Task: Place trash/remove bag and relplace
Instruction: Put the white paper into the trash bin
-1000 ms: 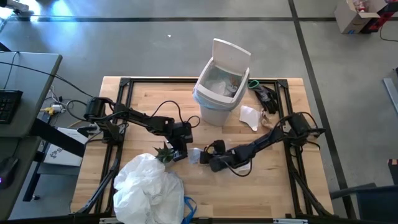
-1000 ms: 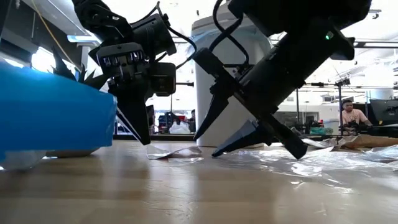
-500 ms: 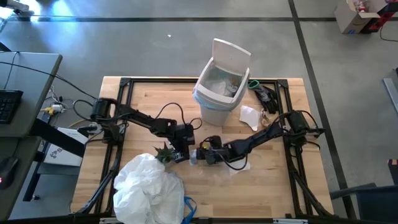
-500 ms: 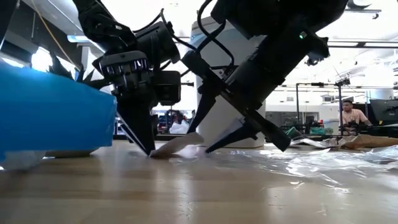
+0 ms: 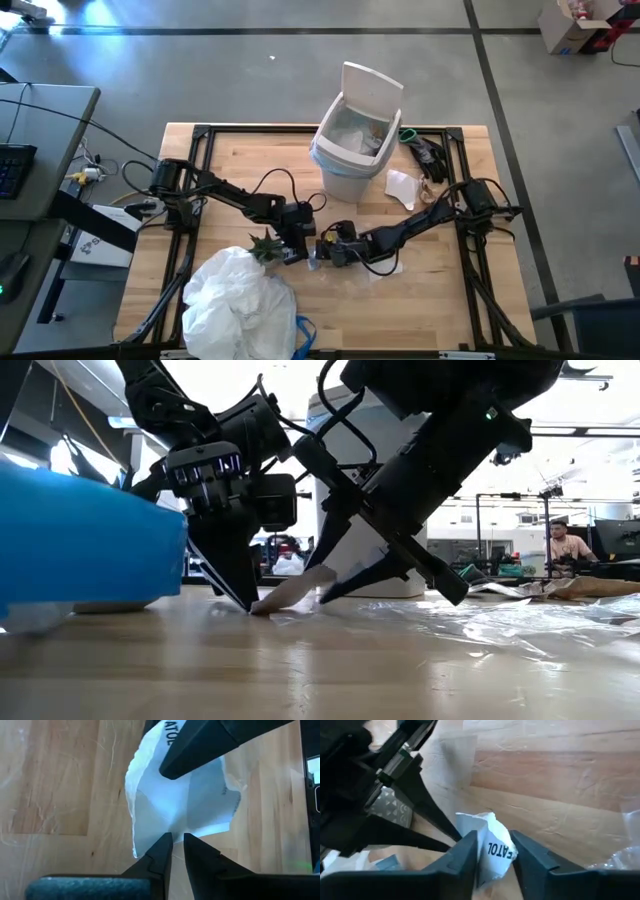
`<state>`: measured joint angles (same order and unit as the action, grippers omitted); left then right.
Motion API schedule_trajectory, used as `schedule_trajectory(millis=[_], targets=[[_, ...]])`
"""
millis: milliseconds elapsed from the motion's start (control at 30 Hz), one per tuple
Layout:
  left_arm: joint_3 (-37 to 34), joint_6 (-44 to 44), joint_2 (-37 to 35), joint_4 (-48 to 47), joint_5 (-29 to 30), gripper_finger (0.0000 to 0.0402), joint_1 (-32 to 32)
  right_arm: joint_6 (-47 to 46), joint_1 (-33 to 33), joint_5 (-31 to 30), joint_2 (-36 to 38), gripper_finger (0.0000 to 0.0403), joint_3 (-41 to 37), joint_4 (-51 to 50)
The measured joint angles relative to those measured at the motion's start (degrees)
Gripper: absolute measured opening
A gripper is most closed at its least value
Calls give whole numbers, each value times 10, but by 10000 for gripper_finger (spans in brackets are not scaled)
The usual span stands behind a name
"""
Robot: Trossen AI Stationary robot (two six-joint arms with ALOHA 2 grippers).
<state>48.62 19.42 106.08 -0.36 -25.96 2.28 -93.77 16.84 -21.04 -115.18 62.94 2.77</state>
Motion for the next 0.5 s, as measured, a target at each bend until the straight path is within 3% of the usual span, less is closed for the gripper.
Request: schedule_trajectory(millis=[200, 500], targets=[[0, 0, 0, 2, 2, 20, 0, 25, 1, -11, 0, 10, 0, 2], [-3, 10, -27, -14, 9, 19, -8, 56, 9, -32, 0, 0, 0, 23]])
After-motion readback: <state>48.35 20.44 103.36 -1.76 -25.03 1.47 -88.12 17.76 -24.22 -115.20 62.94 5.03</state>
